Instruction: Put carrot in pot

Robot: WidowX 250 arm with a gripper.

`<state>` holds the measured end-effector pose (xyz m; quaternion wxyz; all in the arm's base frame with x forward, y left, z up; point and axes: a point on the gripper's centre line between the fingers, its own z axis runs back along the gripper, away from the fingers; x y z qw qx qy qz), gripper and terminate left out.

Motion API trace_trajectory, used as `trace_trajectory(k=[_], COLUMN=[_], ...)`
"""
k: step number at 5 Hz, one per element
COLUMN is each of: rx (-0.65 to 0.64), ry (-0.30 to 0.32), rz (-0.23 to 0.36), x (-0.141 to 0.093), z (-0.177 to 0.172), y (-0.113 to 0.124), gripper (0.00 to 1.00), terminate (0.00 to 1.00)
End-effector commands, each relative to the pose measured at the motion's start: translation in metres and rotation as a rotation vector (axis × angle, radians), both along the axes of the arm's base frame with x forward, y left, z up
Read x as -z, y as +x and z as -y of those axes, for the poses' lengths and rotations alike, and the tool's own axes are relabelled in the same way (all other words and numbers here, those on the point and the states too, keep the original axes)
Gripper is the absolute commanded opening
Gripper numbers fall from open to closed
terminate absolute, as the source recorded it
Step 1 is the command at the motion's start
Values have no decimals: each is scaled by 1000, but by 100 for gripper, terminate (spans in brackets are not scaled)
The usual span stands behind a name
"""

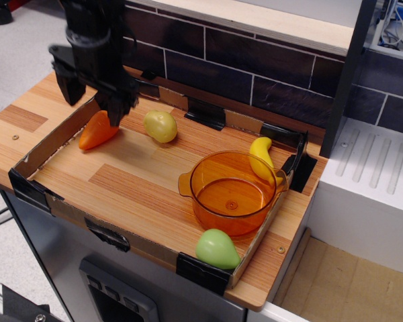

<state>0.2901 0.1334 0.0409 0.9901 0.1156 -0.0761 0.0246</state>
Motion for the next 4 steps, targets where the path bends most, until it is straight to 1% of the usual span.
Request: trace_trajectory(k=[1, 2, 3, 4], rx=[102, 120, 132, 127], ry=[46, 33, 35, 2], rz=[-17, -34, -26, -56], x=[6, 8, 8, 9], z=[-11, -12, -10, -8], y=[12, 10, 9, 8], gripper=[100, 100, 100, 100], terminate=[0, 0, 0, 0])
